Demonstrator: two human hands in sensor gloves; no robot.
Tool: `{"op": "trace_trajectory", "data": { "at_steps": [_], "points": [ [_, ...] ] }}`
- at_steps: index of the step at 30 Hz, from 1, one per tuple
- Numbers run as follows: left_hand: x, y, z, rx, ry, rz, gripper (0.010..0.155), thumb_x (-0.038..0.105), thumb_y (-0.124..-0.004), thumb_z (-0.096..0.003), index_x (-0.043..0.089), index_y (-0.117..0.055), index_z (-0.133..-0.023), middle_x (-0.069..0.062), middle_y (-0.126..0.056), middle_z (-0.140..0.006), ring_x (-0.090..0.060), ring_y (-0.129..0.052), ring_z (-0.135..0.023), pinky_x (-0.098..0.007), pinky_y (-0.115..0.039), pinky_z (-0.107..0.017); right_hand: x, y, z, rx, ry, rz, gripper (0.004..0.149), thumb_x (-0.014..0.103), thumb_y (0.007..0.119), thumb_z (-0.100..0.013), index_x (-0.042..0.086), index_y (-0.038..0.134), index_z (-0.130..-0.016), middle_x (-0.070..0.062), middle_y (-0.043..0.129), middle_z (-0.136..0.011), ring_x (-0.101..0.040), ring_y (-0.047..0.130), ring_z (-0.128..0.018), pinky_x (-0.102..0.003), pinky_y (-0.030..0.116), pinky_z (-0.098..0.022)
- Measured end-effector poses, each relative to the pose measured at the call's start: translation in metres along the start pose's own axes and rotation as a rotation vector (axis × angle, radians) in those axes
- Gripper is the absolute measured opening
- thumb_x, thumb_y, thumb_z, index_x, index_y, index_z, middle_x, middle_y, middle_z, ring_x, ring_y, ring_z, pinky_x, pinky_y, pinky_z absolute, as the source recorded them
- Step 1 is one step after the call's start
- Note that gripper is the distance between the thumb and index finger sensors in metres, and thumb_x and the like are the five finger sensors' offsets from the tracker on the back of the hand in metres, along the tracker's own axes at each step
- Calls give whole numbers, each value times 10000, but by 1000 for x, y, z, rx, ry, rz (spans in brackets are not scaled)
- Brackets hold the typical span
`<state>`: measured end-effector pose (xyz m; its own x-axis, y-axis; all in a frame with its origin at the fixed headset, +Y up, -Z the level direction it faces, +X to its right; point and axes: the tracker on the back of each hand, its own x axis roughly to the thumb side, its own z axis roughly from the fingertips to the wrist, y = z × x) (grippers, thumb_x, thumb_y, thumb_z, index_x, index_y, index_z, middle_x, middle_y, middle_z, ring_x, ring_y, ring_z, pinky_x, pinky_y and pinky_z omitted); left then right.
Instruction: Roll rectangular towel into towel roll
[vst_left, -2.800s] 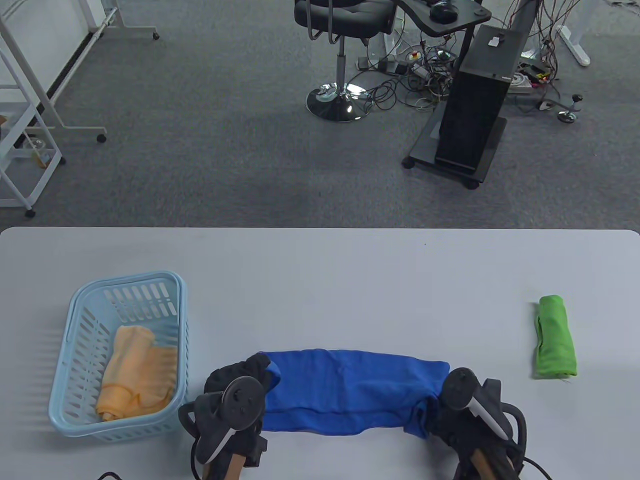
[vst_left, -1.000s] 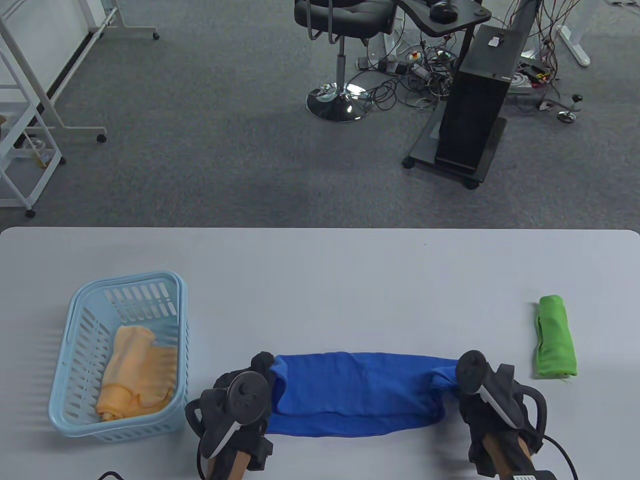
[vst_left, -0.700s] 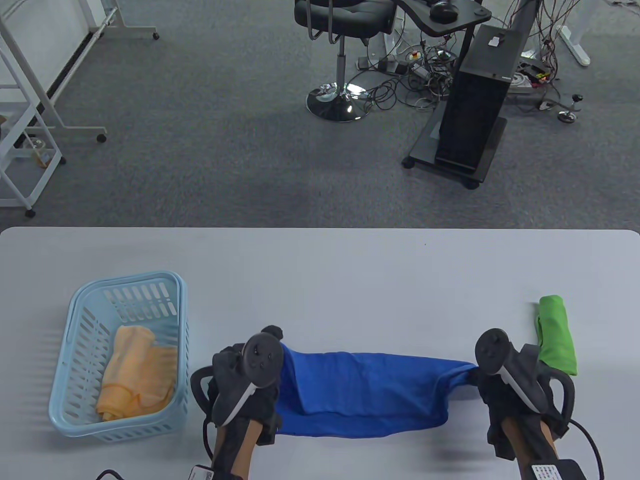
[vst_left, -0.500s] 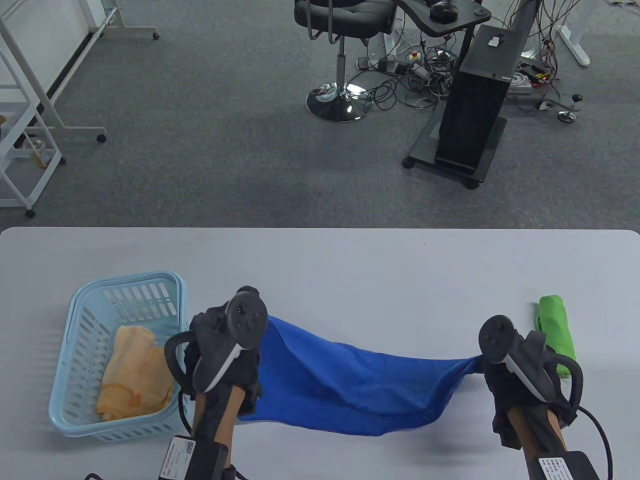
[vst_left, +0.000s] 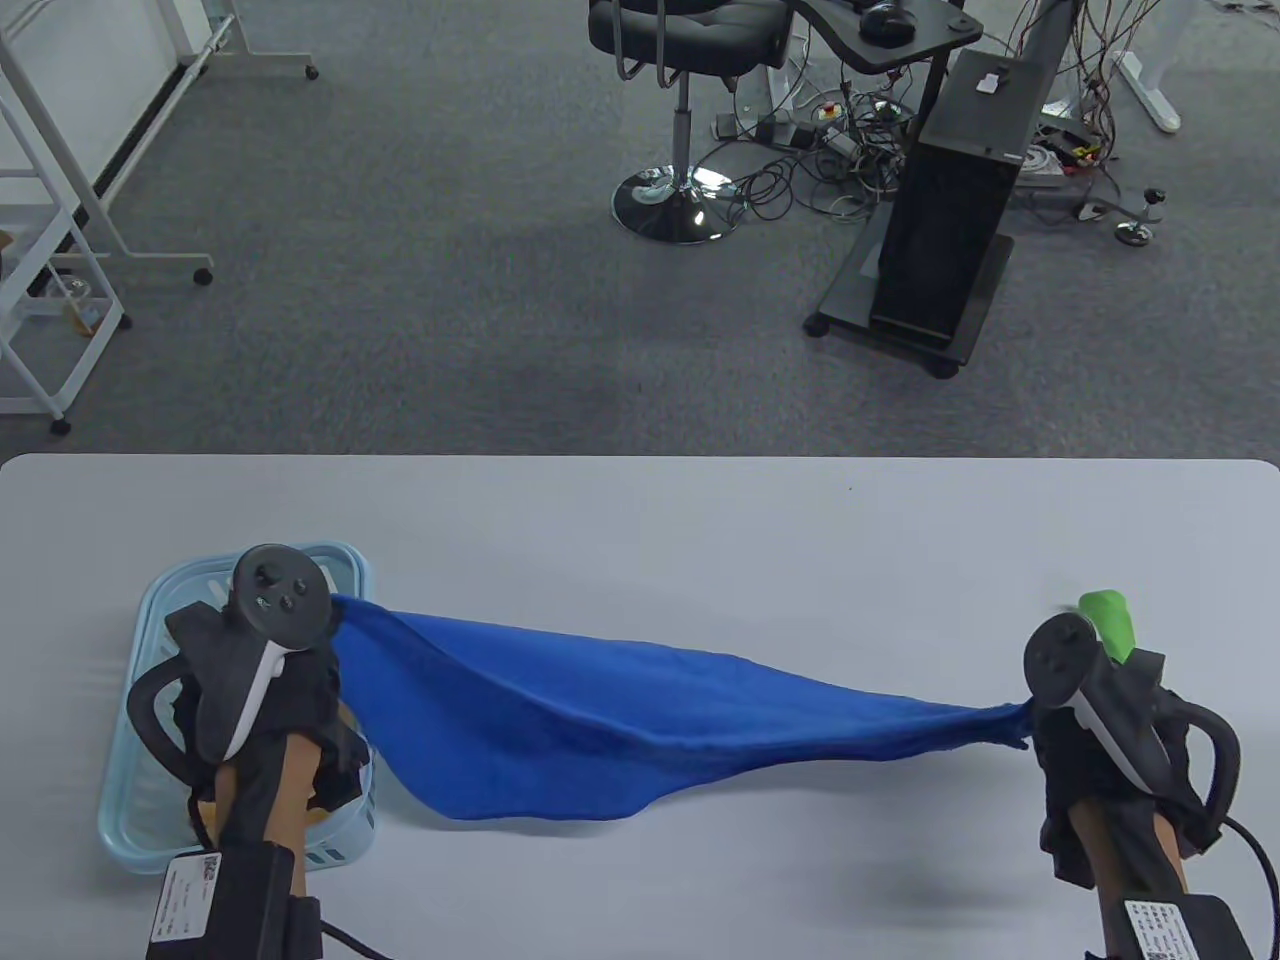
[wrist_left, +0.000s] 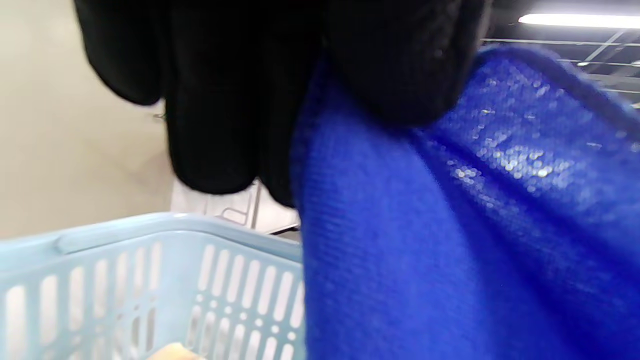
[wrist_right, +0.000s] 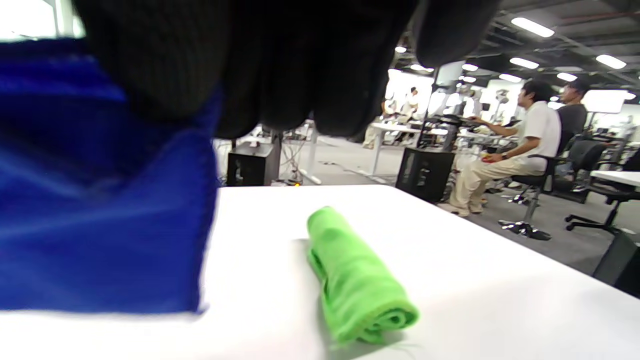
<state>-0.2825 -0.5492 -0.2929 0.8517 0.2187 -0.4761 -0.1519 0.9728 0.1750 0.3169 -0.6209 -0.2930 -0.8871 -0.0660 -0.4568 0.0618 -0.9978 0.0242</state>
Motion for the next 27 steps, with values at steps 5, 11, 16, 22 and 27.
{"op": "trace_trajectory", "data": {
  "at_steps": [5, 11, 16, 22, 27],
  "points": [
    [-28, 0, -13, 33, 76, -35, 420, 375, -831, -364, 240, -1011, -719, -26, -1147, -531, -295, -1113, -529, -561, -779, -547, -21, 2, -9, -37, 72, 65, 423, 334, 810, -278, 155, 942, -638, -62, 855, -801, -295, 907, -726, -602, 602, -652],
    [-40, -16, -21, 17, 70, -68, 427, 338, -777, -392, 237, -939, -774, -20, -1124, -577, -282, -1105, -568, -556, -782, -548, -34, 2, -15, 34, 133, -149, 433, 322, 779, -301, 165, 947, -667, -86, 845, -816, -310, 908, -712, -599, 619, -636],
    [-21, -30, -21, -71, 31, -48, 440, 302, -789, -420, 258, -846, -853, -21, -1101, -662, -282, -1091, -629, -547, -786, -557, -14, -2, -14, 88, 87, -217, 441, 262, 786, -321, 174, 894, -739, -89, 783, -871, -280, 914, -696, -556, 664, -618],
    [8, -35, -21, -143, -37, -1, 432, 321, -851, -414, 310, -830, -845, -4, -1102, -669, -281, -1090, -634, -546, -790, -551, 5, 0, -22, 191, 53, -355, 458, 323, 884, -276, 198, 868, -717, -78, 801, -848, -199, 999, -507, -470, 796, -488],
    [23, -36, -25, -248, -39, 3, 389, 427, -837, -413, 268, -971, -742, -92, -913, -888, -310, -964, -655, -564, -744, -550, 14, 6, -33, 223, 74, -462, 419, 420, 808, -304, 194, 905, -643, -86, 891, -759, -88, 1040, -221, -366, 891, -285]
  ]
}}
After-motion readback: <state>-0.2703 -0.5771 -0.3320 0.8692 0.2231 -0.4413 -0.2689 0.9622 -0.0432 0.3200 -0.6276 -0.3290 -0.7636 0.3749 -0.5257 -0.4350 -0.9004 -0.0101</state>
